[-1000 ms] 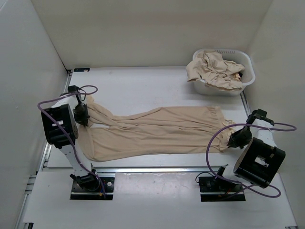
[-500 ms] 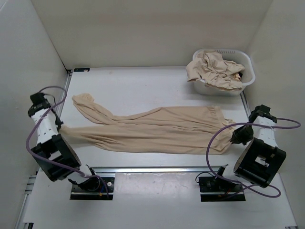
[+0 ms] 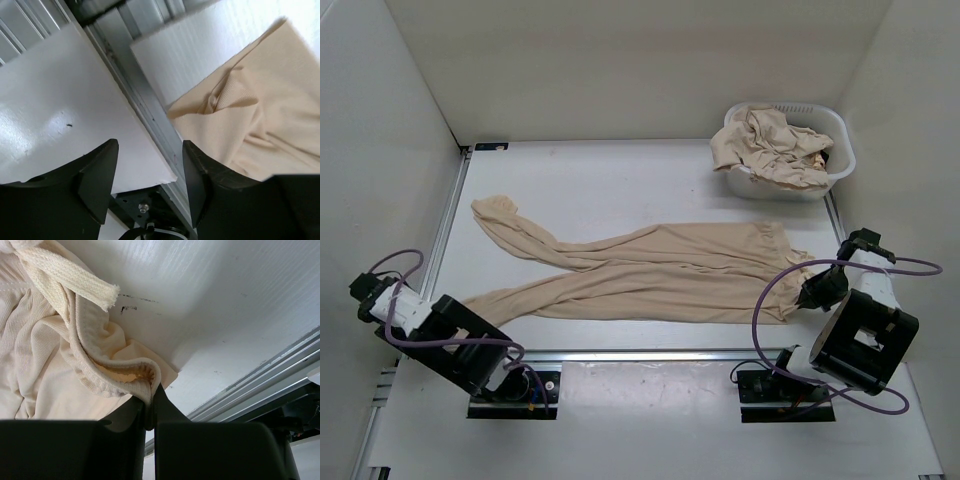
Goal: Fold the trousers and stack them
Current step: Flatten the trousers out
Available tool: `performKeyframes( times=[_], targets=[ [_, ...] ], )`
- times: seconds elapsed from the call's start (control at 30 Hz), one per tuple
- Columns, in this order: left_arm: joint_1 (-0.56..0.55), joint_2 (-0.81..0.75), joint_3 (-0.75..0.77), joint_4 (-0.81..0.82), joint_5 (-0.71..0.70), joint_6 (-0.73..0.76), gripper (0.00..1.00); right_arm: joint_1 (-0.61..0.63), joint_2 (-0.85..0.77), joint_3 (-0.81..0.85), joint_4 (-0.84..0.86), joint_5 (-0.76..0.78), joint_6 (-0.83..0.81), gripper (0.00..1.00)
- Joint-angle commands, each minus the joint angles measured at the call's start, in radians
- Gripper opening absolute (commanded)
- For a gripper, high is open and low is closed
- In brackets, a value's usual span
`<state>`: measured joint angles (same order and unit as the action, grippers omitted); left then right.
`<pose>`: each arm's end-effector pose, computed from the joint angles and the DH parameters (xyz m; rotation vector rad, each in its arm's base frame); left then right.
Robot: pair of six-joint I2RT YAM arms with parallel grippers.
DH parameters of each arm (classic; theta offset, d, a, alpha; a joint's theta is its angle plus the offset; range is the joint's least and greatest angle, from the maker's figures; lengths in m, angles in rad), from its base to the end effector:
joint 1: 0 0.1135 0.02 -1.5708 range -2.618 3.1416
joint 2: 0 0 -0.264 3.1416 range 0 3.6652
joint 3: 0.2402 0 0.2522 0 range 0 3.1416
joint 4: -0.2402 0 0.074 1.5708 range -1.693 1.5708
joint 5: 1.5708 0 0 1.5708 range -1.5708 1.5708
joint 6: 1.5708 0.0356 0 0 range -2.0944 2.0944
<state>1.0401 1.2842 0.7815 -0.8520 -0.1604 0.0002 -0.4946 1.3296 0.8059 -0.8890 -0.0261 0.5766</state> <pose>0.1026 0.1860 0.1947 -1.5188 2.6001 0.3723 0.1908 -0.1019 0.1911 1.5204 2.5680 0.0486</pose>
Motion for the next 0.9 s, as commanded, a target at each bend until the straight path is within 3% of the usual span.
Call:
performKeyframes(
  times=[0.0, 0.2, 0.33, 0.57, 0.77, 0.87],
  targets=[
    [0.031, 0.006, 0.058, 0.013, 0.111, 0.0, 0.67, -0.001, 0.002, 0.01, 0.001, 0.0, 0.002, 0.0],
    [0.011, 0.144, 0.208, -0.09, 0.304, 0.0, 0.68, -0.001, -0.018, 0.001, -0.017, 0.011, 0.002, 0.0],
    [-0.069, 0.167, 0.17, -0.101, 0.289, 0.0, 0.71, -0.001, -0.03, 0.001, -0.027, 0.043, 0.002, 0.0],
    [-0.144, 0.167, 0.065, 0.047, 0.159, 0.0, 0.7, -0.001, -0.03, 0.001, -0.027, 0.052, 0.002, 0.0],
    [-0.166, 0.191, 0.055, 0.09, 0.127, 0.0, 0.57, -0.001, -0.039, -0.008, -0.027, 0.052, 0.002, 0.0],
    [-0.175, 0.191, 0.055, 0.1, 0.116, 0.0, 0.4, -0.001, -0.04, -0.008, -0.027, 0.052, 0.002, 0.0]
  ],
)
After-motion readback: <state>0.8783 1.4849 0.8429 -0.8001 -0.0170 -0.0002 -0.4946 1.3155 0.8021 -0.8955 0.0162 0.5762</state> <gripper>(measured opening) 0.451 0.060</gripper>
